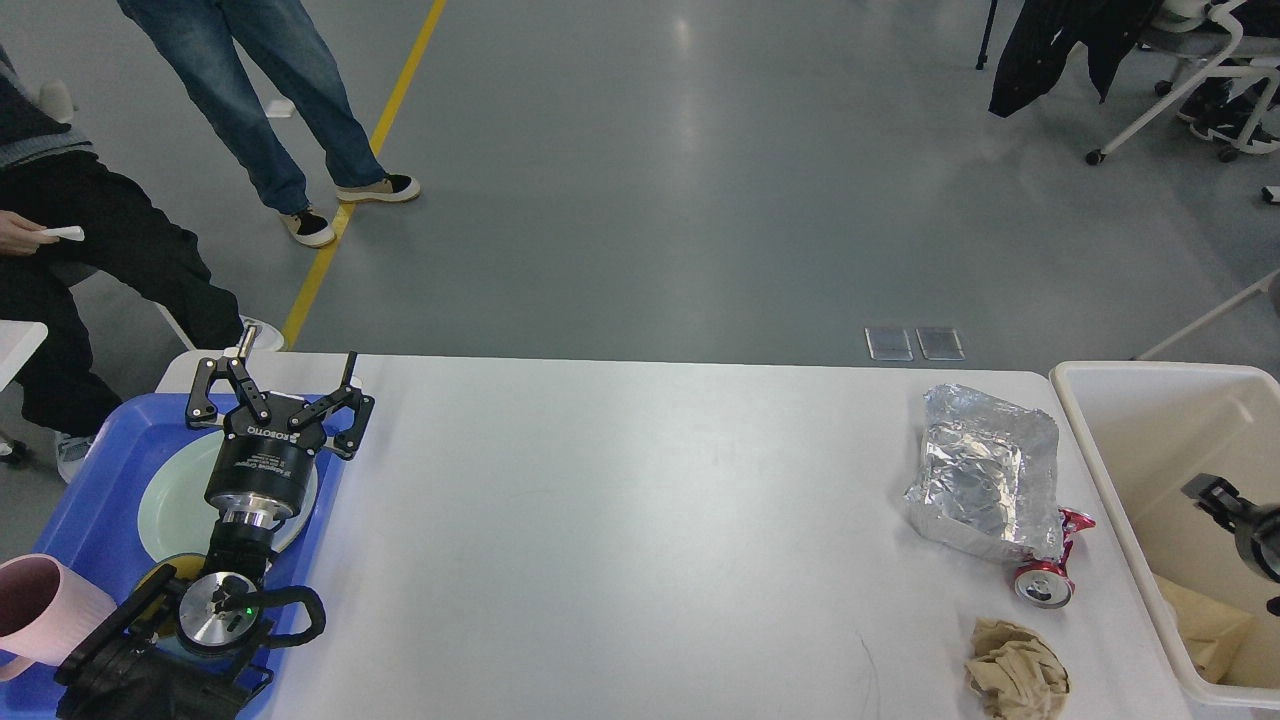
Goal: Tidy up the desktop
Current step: 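Raise the right gripper and move it over the plastic bag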
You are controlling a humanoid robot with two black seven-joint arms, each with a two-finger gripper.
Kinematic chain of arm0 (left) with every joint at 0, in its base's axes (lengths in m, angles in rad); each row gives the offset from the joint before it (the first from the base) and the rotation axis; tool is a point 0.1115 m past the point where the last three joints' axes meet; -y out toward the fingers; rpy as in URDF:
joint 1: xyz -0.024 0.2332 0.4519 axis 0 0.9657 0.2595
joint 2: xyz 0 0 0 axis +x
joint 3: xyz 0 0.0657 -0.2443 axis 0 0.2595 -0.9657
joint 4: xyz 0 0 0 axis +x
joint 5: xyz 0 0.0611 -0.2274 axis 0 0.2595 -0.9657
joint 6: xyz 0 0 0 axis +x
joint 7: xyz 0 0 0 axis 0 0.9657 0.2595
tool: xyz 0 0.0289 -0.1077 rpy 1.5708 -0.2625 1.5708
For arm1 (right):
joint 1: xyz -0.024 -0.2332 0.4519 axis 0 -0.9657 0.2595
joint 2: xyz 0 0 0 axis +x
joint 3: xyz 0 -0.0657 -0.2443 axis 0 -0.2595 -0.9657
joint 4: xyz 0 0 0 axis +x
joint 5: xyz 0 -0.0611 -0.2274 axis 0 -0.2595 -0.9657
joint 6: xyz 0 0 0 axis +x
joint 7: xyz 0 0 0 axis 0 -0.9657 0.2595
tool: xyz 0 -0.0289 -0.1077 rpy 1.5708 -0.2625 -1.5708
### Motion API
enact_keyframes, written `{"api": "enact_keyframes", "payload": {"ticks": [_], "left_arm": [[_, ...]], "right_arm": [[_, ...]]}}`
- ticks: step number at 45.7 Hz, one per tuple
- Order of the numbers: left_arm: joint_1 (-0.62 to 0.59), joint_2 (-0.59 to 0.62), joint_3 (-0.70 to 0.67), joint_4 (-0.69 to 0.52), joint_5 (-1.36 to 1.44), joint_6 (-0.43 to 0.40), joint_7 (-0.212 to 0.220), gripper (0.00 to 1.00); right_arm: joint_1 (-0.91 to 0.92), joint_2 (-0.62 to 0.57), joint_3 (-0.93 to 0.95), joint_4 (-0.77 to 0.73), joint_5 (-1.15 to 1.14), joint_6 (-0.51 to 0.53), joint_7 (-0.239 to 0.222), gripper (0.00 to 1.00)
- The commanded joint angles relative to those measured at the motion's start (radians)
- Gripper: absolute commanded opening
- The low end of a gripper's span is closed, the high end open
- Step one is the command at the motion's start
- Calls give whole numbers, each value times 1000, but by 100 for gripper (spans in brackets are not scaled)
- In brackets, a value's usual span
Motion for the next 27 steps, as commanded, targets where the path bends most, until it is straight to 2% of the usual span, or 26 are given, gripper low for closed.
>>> {"api": "enact_keyframes", "payload": {"ticks": [1, 7, 12, 17, 23, 27], "left_arm": [[0, 0, 1, 0, 0, 0, 0, 96], [0, 0, -1, 0, 0, 0, 0, 96], [0, 0, -1, 0, 0, 0, 0, 96], [0, 0, 1, 0, 0, 0, 0, 96], [0, 0, 1, 0, 0, 0, 0, 96], [0, 0, 1, 0, 0, 0, 0, 96]], "right_arm": [[229, -43, -159, 206, -45, 58, -3, 100], [531, -45, -346, 442, -52, 121, 0, 100], [758, -16, -430, 579, -52, 209, 0, 100], [935, 55, -481, 639, -47, 394, -1, 100], [1063, 200, -542, 676, -44, 666, -1, 100], [1191, 256, -539, 759, -39, 758, -1, 100]]}}
